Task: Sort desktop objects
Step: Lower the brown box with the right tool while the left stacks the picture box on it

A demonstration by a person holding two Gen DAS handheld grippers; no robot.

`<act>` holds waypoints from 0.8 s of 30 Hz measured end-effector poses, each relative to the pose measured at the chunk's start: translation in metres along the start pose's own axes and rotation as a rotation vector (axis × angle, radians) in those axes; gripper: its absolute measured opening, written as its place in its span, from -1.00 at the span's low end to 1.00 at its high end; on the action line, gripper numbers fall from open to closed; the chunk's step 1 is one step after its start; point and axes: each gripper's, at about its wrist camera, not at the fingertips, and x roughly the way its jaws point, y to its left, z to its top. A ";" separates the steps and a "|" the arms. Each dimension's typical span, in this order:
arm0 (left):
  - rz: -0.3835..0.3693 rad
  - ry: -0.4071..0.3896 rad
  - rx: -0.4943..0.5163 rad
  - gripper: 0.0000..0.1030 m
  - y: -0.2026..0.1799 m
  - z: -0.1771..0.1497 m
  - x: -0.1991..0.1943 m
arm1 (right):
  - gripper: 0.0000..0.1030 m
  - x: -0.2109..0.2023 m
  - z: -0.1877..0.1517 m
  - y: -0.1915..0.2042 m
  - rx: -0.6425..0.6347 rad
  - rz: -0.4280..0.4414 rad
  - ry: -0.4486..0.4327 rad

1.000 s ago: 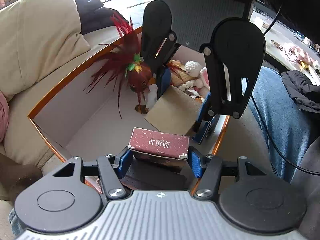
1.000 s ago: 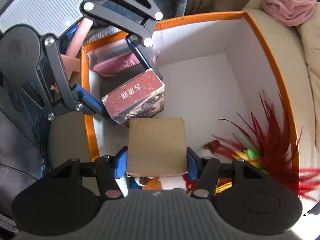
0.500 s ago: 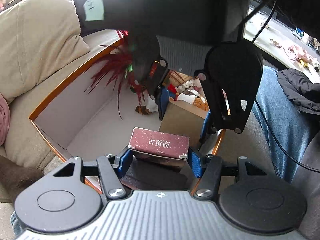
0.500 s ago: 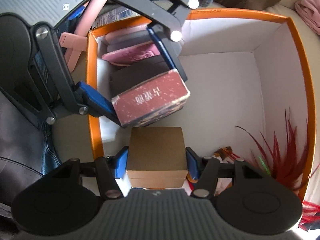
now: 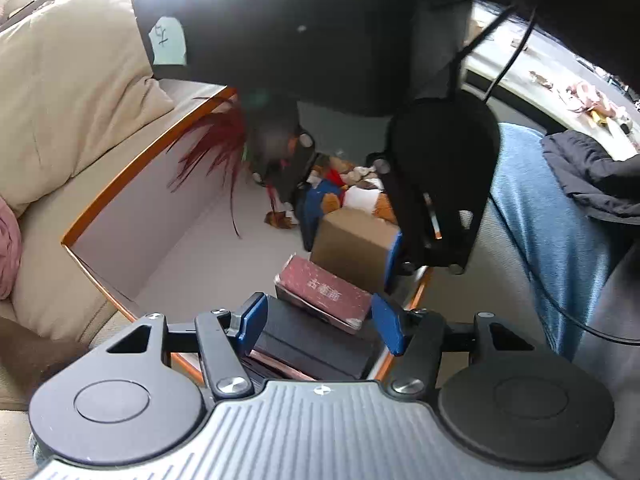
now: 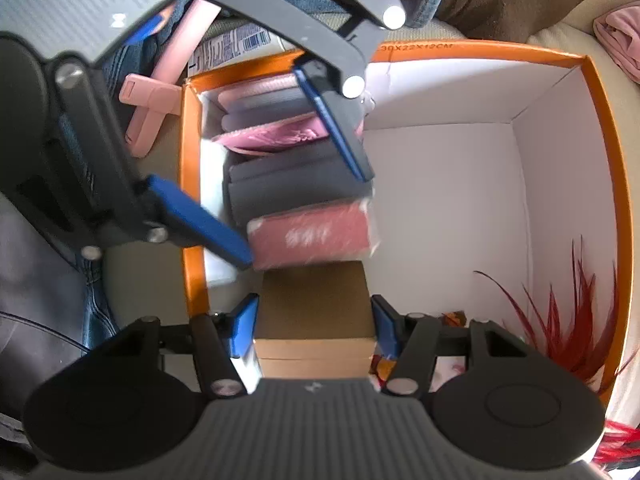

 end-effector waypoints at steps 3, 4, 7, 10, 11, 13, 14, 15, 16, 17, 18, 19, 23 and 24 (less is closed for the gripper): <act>0.017 -0.017 -0.007 0.32 0.001 -0.002 -0.005 | 0.21 -0.006 -0.003 -0.001 0.011 0.010 -0.033; 0.017 -0.029 -0.020 0.32 0.000 -0.004 -0.010 | 0.21 -0.009 -0.004 0.000 0.009 0.007 -0.044; 0.008 -0.077 -0.076 0.32 0.004 -0.011 -0.023 | 0.22 -0.020 -0.013 -0.002 0.022 -0.015 -0.063; 0.032 -0.123 -0.143 0.32 0.011 -0.016 -0.034 | 0.14 -0.032 -0.026 -0.008 0.060 -0.021 -0.080; 0.051 -0.130 -0.172 0.32 0.011 -0.021 -0.040 | 0.12 -0.035 -0.030 -0.011 0.078 -0.023 -0.089; 0.078 -0.147 -0.231 0.32 0.016 -0.024 -0.046 | -0.10 -0.039 -0.039 -0.017 0.117 -0.046 -0.100; 0.086 -0.155 -0.261 0.32 0.017 -0.027 -0.051 | -0.18 -0.039 -0.042 -0.019 0.135 -0.071 -0.100; 0.101 -0.158 -0.298 0.32 0.020 -0.030 -0.053 | -0.26 -0.038 -0.044 -0.021 0.145 -0.092 -0.096; 0.126 -0.155 -0.339 0.31 0.023 -0.032 -0.056 | -0.34 -0.036 -0.045 -0.024 0.153 -0.109 -0.087; 0.150 -0.149 -0.379 0.31 0.026 -0.035 -0.058 | -0.38 -0.031 -0.045 -0.024 0.154 -0.116 -0.073; 0.170 -0.149 -0.422 0.30 0.030 -0.038 -0.060 | -0.41 -0.023 -0.043 -0.023 0.146 -0.122 -0.056; 0.177 -0.156 -0.458 0.28 0.035 -0.042 -0.061 | -0.42 -0.016 -0.041 -0.021 0.130 -0.126 -0.042; 0.113 -0.173 -0.596 0.23 0.049 -0.057 -0.063 | -0.41 -0.003 -0.032 -0.018 0.091 -0.138 -0.017; 0.084 -0.173 -0.623 0.17 0.050 -0.061 -0.065 | -0.40 0.002 -0.031 -0.018 0.087 -0.139 -0.005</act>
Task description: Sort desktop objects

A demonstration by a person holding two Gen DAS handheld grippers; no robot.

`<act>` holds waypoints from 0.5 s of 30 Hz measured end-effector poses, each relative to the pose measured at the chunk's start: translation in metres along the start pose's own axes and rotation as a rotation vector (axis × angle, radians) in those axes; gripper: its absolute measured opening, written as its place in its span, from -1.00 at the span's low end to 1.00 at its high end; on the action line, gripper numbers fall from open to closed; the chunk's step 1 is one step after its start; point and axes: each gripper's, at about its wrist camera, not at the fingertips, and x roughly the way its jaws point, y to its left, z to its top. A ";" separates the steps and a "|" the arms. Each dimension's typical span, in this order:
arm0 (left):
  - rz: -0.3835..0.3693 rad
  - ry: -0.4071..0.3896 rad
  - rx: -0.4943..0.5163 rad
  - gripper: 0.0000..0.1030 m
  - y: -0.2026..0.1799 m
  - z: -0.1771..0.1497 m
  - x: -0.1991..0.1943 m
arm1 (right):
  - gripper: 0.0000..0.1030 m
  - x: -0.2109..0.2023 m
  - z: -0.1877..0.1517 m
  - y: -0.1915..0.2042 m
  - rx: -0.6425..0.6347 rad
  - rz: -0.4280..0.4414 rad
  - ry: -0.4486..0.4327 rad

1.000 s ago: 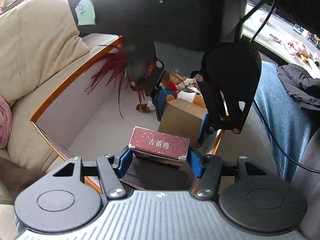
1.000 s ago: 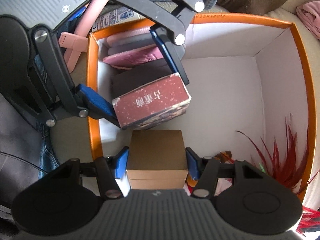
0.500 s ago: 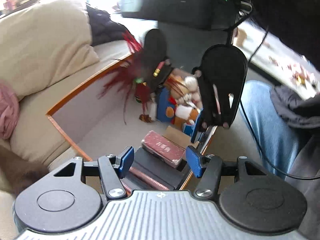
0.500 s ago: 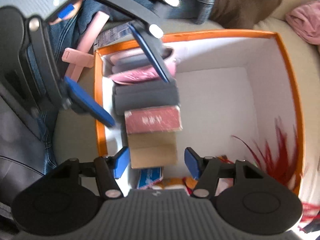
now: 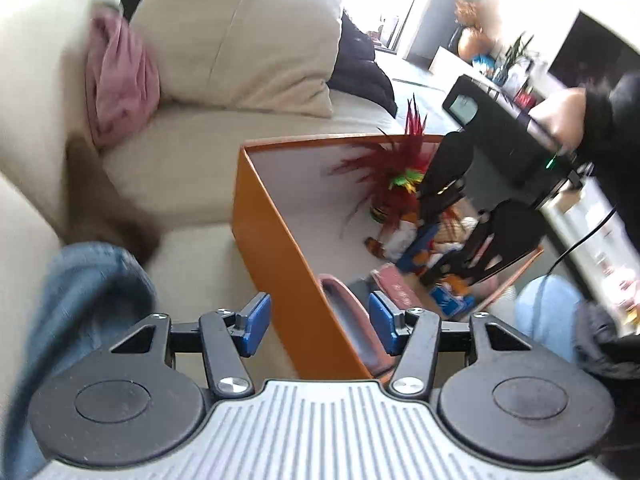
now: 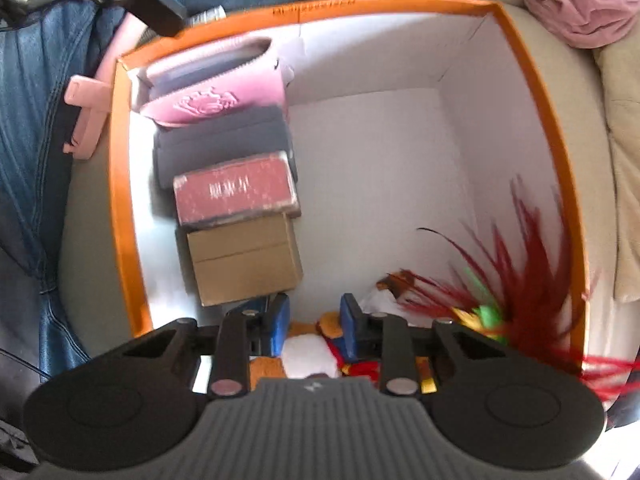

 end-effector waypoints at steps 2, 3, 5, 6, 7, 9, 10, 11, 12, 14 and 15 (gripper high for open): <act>-0.041 0.022 -0.044 0.00 0.005 -0.005 0.000 | -0.39 0.005 0.002 0.002 -0.019 -0.007 0.005; -0.057 0.028 -0.058 -0.17 0.006 -0.007 0.003 | -0.39 0.006 0.003 0.003 -0.025 -0.003 0.003; -0.089 0.035 -0.077 -0.20 0.008 -0.009 0.004 | -0.39 0.011 0.003 0.004 -0.027 0.016 0.006; -0.102 0.038 -0.082 -0.23 0.009 -0.009 0.005 | -0.39 0.014 0.003 0.005 -0.035 0.018 0.009; -0.114 0.039 -0.086 -0.24 0.009 -0.009 0.007 | -0.39 0.017 0.003 0.008 -0.048 0.021 0.011; -0.107 0.037 -0.086 -0.24 0.009 -0.008 0.009 | -0.70 0.019 0.004 0.014 -0.061 0.060 0.003; -0.107 0.040 -0.089 -0.24 0.009 -0.008 0.010 | -0.96 0.020 0.004 0.016 -0.059 0.100 -0.003; -0.105 0.044 -0.091 -0.24 0.010 -0.008 0.010 | -0.96 0.021 0.003 0.017 -0.053 0.110 -0.006; -0.105 0.042 -0.094 -0.24 0.011 -0.008 0.011 | -0.96 0.023 0.003 0.015 -0.036 0.115 -0.008; -0.108 0.041 -0.105 -0.24 0.012 -0.008 0.010 | -0.96 0.024 0.000 0.010 -0.004 0.125 -0.016; -0.102 0.035 -0.106 -0.24 0.011 -0.008 0.008 | -0.96 0.023 -0.001 0.009 0.009 0.125 -0.020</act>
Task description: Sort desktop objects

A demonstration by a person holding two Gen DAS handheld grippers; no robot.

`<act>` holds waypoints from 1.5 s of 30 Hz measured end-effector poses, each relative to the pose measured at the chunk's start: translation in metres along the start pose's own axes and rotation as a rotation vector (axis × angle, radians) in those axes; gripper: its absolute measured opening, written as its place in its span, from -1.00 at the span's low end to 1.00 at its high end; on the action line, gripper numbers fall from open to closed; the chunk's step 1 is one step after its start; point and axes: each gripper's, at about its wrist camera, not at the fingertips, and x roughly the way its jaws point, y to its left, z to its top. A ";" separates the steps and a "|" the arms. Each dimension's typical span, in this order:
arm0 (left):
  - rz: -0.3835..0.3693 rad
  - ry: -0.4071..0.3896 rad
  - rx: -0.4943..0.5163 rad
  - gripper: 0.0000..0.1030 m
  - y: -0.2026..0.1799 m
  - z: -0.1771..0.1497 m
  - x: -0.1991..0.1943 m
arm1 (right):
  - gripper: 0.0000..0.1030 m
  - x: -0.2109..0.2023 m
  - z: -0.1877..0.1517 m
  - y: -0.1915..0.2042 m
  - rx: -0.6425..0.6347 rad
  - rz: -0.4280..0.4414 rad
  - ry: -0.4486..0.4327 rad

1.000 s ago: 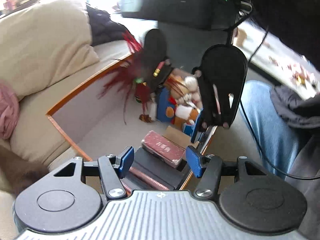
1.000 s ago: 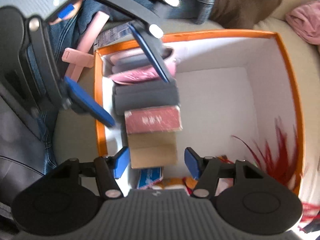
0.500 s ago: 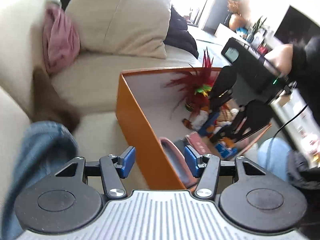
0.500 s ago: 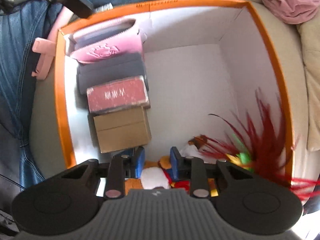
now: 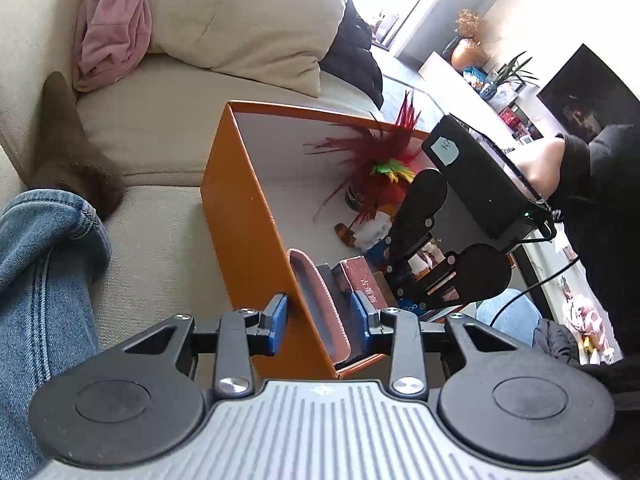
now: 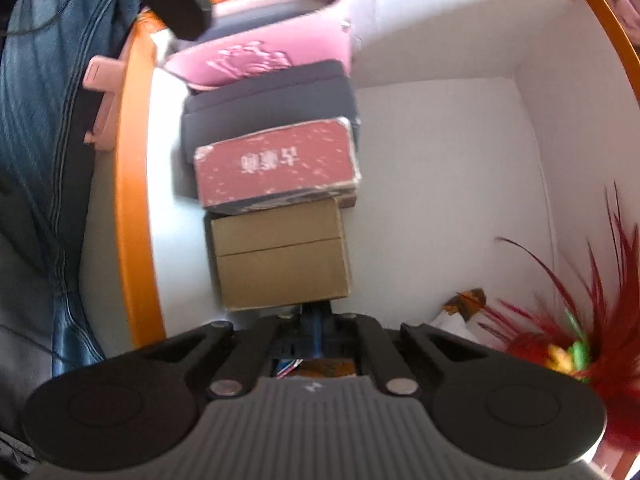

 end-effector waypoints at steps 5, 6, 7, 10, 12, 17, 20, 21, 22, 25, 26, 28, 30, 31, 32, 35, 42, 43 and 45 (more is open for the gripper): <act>0.110 -0.018 -0.029 -0.24 -0.003 -0.001 -0.027 | -0.75 -0.022 -0.010 0.005 0.035 -0.081 -0.032; 0.148 -0.011 -0.042 -0.24 -0.002 -0.003 -0.033 | -0.60 -0.029 -0.014 0.007 0.047 -0.110 -0.050; 0.187 -0.006 -0.051 -0.24 -0.001 -0.005 -0.038 | -0.47 -0.037 -0.018 0.009 0.063 -0.144 -0.071; 0.284 0.021 -0.044 -0.24 -0.001 -0.016 -0.048 | -0.39 -0.062 -0.029 0.018 0.139 -0.227 -0.161; 0.340 0.062 -0.044 -0.24 -0.001 -0.023 -0.047 | -0.36 -0.076 -0.036 0.041 0.192 -0.276 -0.241; 0.400 0.147 -0.012 -0.23 -0.004 -0.041 -0.035 | -0.36 -0.116 -0.053 0.075 0.311 -0.343 -0.425; 0.409 0.193 0.054 -0.03 -0.008 -0.055 -0.023 | -0.36 -0.116 -0.049 0.111 0.436 -0.329 -0.518; 0.420 0.206 0.082 -0.02 -0.011 -0.059 -0.018 | -0.35 -0.115 -0.049 0.126 0.462 -0.314 -0.554; 0.442 0.222 0.101 -0.02 -0.013 -0.062 -0.013 | -0.34 -0.100 -0.043 0.136 0.480 -0.304 -0.580; 0.517 0.257 0.137 -0.02 -0.016 -0.072 0.000 | -0.34 -0.084 -0.037 0.171 0.485 -0.297 -0.628; 0.529 0.265 0.143 -0.02 -0.017 -0.074 0.003 | -0.34 -0.080 -0.032 0.176 0.495 -0.289 -0.630; 0.534 0.285 0.167 -0.02 -0.021 -0.079 0.007 | -0.34 -0.050 -0.019 0.176 0.533 -0.250 -0.626; 0.535 0.300 0.185 -0.02 -0.024 -0.084 0.013 | -0.34 -0.026 -0.010 0.177 0.599 -0.220 -0.606; 0.540 0.307 0.176 -0.02 -0.024 -0.086 0.016 | -0.34 -0.014 -0.005 0.175 0.636 -0.208 -0.586; 0.555 0.314 0.168 -0.02 -0.024 -0.089 0.020 | -0.34 -0.002 -0.001 0.172 0.661 -0.207 -0.564; 0.614 0.320 0.178 -0.02 -0.025 -0.096 0.030 | -0.34 0.018 0.008 0.170 0.706 -0.204 -0.527; 0.706 0.410 0.257 -0.21 -0.034 -0.115 0.065 | -0.23 0.030 0.009 0.168 0.751 -0.181 -0.544; 0.735 0.417 0.287 -0.22 -0.035 -0.117 0.069 | -0.22 0.031 0.007 0.167 0.760 -0.175 -0.545; 0.746 0.420 0.304 -0.33 -0.037 -0.120 0.072 | -0.22 0.035 0.003 0.165 0.776 -0.170 -0.542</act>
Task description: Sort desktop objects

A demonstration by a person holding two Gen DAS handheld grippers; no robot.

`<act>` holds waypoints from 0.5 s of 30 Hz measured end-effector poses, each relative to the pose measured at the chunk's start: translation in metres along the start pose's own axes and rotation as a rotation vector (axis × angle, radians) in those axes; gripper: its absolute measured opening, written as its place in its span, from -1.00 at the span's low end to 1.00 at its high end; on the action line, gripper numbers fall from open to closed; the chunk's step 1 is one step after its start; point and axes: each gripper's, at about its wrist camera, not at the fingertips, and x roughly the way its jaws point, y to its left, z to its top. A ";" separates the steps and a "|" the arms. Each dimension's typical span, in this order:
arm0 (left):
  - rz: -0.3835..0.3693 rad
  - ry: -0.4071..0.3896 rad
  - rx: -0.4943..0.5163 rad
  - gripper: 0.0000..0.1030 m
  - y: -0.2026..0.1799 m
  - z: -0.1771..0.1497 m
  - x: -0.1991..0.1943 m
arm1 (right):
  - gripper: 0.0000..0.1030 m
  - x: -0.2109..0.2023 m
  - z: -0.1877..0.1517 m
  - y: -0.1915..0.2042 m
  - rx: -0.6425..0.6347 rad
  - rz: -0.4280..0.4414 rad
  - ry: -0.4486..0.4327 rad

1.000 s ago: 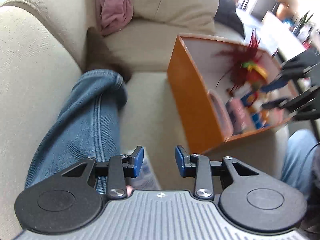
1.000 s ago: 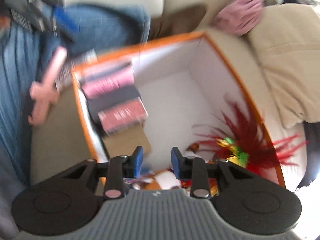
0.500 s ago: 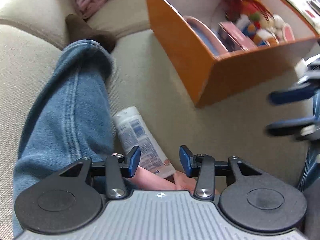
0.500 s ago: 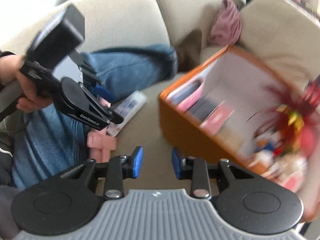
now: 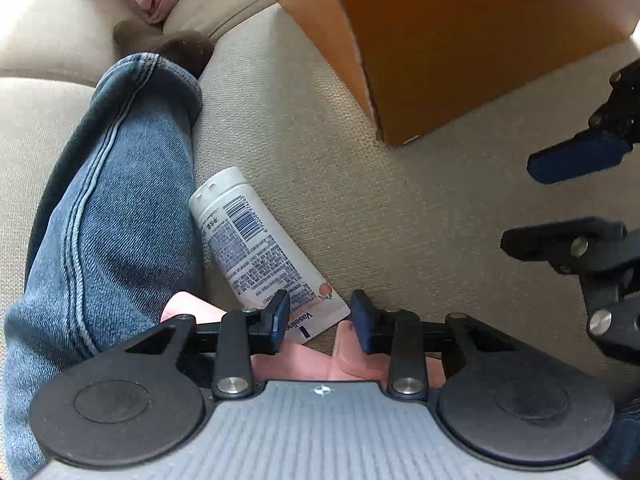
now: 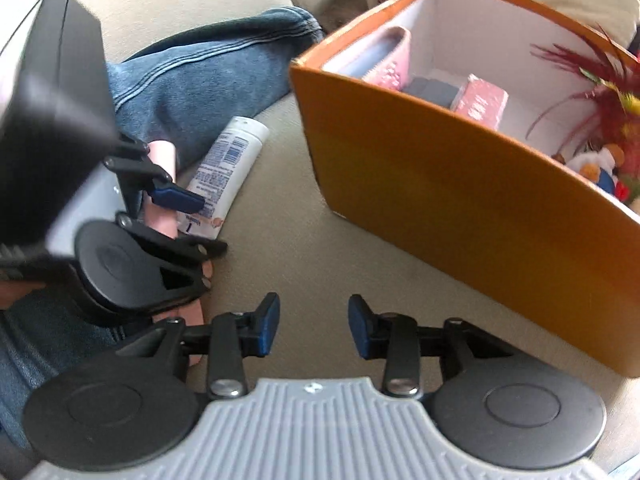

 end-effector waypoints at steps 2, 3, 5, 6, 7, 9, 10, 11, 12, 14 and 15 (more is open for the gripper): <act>-0.019 -0.010 0.001 -0.59 0.001 -0.002 -0.002 | -0.22 0.002 -0.003 -0.002 0.010 0.001 0.002; -0.019 -0.017 0.000 -0.94 0.003 -0.003 -0.003 | -0.22 0.002 -0.004 -0.002 0.014 0.007 0.003; 0.003 -0.021 -0.022 -1.00 0.010 -0.005 -0.006 | -0.22 0.002 -0.005 -0.002 0.013 0.019 0.000; -0.004 -0.038 -0.034 -1.00 0.017 -0.007 -0.008 | -0.22 0.003 -0.005 -0.001 0.009 0.023 -0.001; -0.022 -0.055 -0.051 -1.00 0.023 -0.010 -0.012 | -0.22 0.004 -0.006 0.000 0.006 0.025 0.000; -0.042 -0.092 -0.088 -1.00 0.036 -0.015 -0.022 | -0.22 0.002 -0.007 0.001 0.005 0.030 0.003; -0.041 -0.112 -0.097 -1.00 0.039 -0.016 -0.028 | -0.22 0.002 -0.007 0.001 0.006 0.033 0.004; -0.043 -0.123 -0.111 -1.00 0.043 -0.017 -0.033 | -0.22 0.002 -0.007 0.001 0.012 0.042 0.002; -0.052 -0.132 -0.127 -1.00 0.049 -0.018 -0.037 | -0.22 0.002 -0.007 0.000 0.020 0.056 -0.002; -0.087 -0.137 -0.167 -1.00 0.061 -0.020 -0.044 | -0.22 0.001 -0.003 0.001 0.037 0.088 -0.018; -0.103 -0.135 -0.181 -0.99 0.066 -0.021 -0.047 | -0.22 -0.001 0.000 0.001 0.049 0.105 -0.035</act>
